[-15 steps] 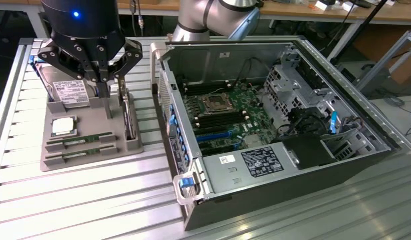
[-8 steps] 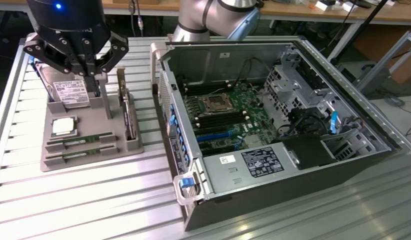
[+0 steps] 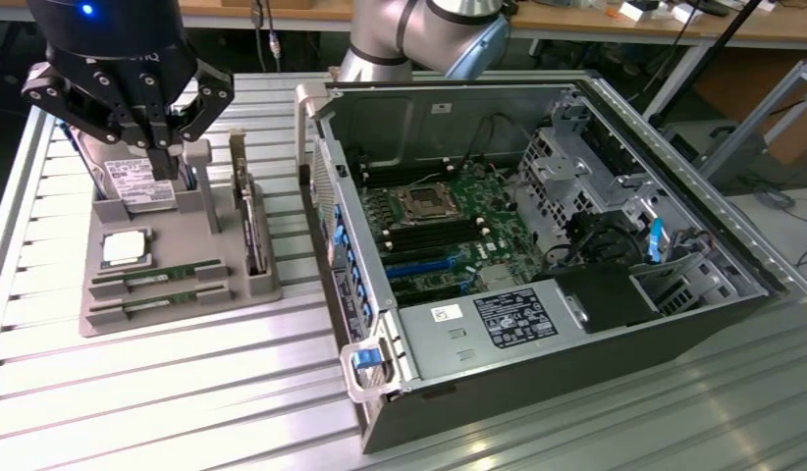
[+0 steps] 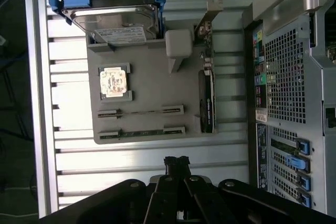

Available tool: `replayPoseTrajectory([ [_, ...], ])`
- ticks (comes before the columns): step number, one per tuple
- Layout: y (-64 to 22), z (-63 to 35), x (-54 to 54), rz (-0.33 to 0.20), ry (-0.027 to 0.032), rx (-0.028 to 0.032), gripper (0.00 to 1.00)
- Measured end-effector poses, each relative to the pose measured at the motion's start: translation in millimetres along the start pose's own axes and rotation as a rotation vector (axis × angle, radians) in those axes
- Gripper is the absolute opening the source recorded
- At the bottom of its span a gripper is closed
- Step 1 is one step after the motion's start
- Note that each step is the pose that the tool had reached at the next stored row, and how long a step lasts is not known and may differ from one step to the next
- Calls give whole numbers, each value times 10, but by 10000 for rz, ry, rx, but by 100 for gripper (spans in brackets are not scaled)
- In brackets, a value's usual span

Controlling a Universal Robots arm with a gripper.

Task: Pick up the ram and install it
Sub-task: 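Pick up the ram and move it above insertion slot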

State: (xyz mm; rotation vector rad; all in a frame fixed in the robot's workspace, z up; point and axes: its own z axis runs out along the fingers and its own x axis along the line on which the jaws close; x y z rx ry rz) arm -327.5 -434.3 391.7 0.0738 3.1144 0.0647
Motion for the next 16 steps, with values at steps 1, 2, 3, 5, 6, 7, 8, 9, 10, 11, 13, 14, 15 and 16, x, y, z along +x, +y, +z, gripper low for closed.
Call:
replayPoseTrajectory([
  [1, 0, 0, 0, 0, 0, 1, 10],
  [2, 0, 0, 0, 0, -1, 0, 10],
  [3, 0, 0, 0, -3, 0, 0, 10],
  [5, 0, 0, 1, -126, 5, -3, 10],
  [6, 0, 0, 1, -202, 8, -5, 10],
  [7, 0, 0, 1, -284, 12, -7, 10],
  [8, 0, 0, 1, -377, 16, -9, 10],
  [9, 0, 0, 1, -455, 19, -11, 10],
  [10, 0, 0, 1, -556, 23, -13, 10],
  [11, 0, 0, 1, -635, 27, -15, 10],
  [13, 0, 0, 1, -815, 34, -20, 10],
  [14, 0, 0, 1, -869, 36, -21, 10],
  [15, 0, 0, 1, -971, 40, -24, 10],
  [16, 0, 0, 1, -1168, 49, -29, 10],
])
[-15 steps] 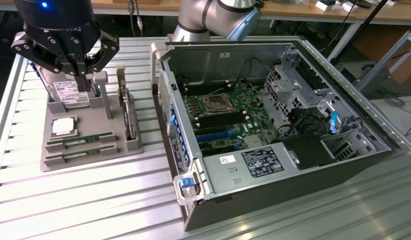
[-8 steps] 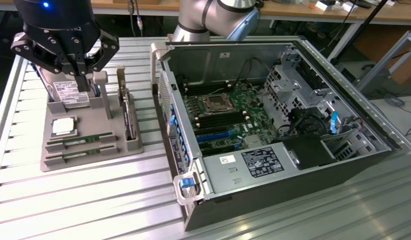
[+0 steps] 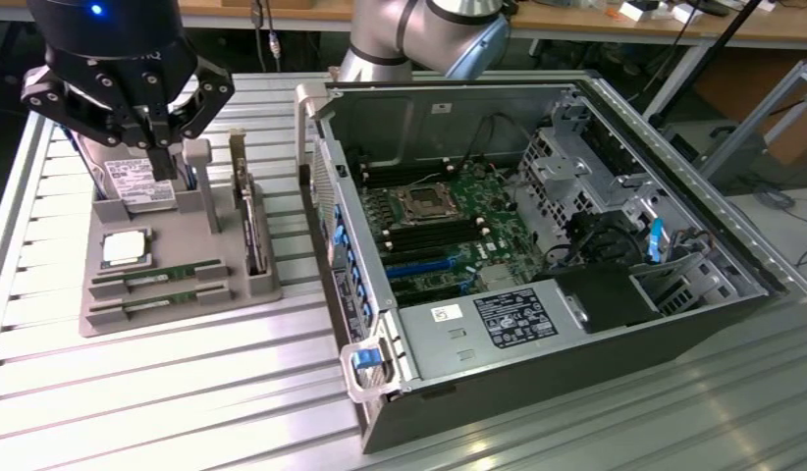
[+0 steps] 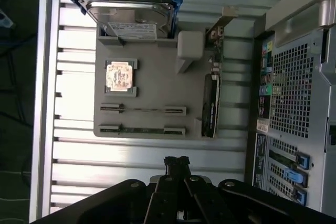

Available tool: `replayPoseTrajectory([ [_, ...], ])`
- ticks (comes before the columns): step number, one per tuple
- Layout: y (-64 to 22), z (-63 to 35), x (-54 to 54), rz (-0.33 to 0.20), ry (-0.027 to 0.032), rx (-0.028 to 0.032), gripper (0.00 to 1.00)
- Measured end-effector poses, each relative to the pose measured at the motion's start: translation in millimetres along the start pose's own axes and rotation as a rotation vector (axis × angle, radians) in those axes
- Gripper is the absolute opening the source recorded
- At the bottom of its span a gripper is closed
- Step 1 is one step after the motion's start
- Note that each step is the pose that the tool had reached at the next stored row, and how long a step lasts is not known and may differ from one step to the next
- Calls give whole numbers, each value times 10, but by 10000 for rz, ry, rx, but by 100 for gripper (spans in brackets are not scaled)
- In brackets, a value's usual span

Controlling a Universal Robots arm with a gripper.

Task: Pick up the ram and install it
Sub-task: 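Pick up the ram and move it above insertion slot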

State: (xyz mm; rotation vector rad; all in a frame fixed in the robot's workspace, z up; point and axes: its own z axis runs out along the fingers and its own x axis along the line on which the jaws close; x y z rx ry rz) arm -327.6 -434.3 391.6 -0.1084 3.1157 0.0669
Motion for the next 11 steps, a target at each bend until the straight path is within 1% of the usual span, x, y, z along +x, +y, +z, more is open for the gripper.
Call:
replayPoseTrajectory([
  [6, 0, 0, 0, -998, 42, -25, 10],
  [11, 0, 0, 0, -1570, 66, -39, 10],
])
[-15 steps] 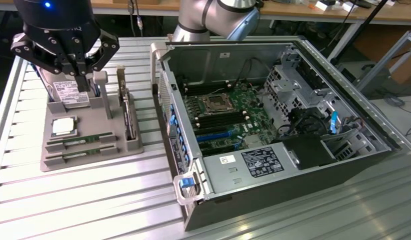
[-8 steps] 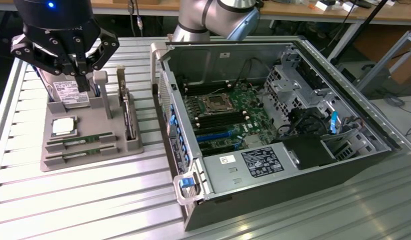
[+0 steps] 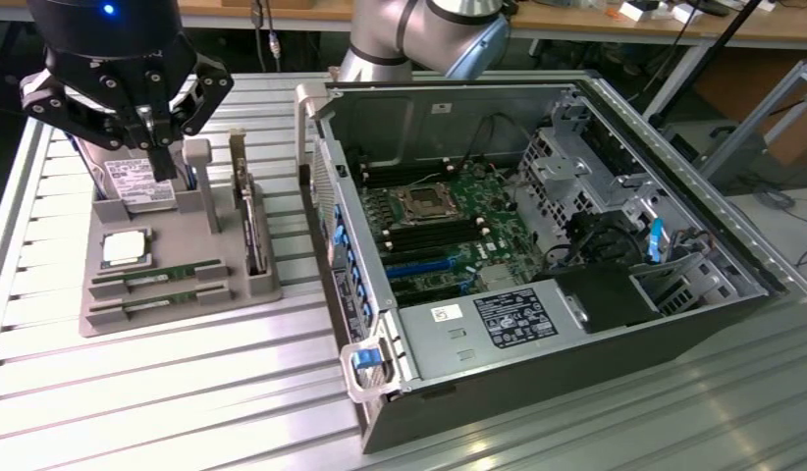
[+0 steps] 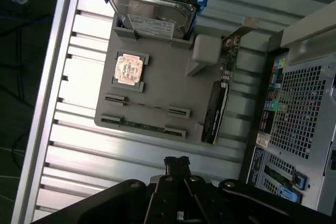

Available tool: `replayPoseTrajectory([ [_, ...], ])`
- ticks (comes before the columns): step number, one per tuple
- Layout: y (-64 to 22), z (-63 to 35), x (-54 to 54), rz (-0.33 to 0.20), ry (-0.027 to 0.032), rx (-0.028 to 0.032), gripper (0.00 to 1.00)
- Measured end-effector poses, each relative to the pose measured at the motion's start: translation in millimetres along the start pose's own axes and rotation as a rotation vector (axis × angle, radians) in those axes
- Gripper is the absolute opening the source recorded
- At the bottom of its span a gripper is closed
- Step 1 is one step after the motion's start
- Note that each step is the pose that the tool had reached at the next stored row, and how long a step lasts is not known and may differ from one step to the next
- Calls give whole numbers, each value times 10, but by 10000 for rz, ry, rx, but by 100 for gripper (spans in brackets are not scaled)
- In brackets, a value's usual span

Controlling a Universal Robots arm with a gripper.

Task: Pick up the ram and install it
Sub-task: 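Pick up the ram and move it above insertion slot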

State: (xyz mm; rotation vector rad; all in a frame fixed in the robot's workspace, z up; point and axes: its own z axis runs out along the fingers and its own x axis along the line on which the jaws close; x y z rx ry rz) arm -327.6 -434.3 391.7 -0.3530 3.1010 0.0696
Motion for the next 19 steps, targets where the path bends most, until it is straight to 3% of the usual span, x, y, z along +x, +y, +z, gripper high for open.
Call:
replayPoseTrajectory([
  [19, 0, 0, 0, -2173, 92, -54, 10],
])
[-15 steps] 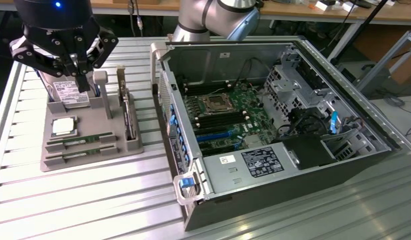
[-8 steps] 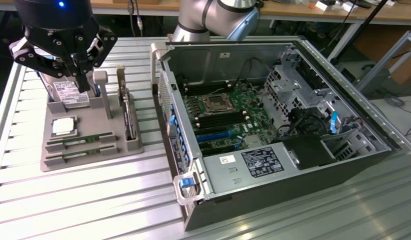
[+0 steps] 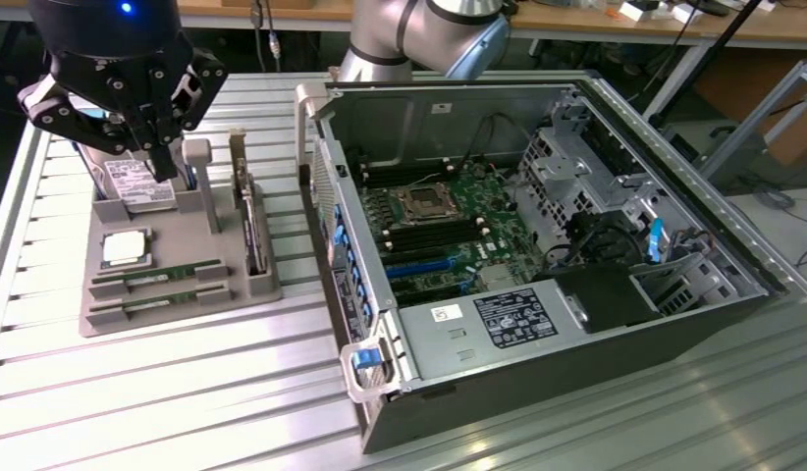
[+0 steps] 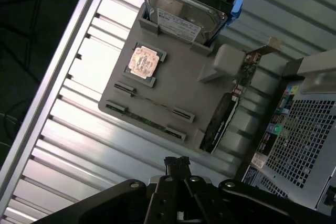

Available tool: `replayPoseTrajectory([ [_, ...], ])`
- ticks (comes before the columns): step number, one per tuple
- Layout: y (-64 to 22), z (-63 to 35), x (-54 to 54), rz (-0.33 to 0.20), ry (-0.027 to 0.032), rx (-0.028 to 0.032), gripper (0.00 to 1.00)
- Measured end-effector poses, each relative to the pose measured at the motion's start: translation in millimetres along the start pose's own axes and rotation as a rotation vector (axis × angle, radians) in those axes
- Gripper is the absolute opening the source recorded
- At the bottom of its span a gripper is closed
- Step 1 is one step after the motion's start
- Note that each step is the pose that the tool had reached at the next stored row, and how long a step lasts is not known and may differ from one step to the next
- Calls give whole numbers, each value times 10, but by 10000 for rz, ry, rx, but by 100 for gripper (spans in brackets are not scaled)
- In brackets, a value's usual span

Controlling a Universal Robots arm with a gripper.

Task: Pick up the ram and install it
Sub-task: 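Pick up the ram and move it above insertion slot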

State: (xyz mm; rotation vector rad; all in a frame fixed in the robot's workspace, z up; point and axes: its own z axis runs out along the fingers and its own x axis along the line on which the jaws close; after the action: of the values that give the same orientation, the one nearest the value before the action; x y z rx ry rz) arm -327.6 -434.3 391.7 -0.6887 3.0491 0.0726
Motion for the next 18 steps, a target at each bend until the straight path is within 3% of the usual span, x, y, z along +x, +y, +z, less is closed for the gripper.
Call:
replayPoseTrajectory([
  [18, 0, 0, 0, -1491, 62, -37, 10],
])
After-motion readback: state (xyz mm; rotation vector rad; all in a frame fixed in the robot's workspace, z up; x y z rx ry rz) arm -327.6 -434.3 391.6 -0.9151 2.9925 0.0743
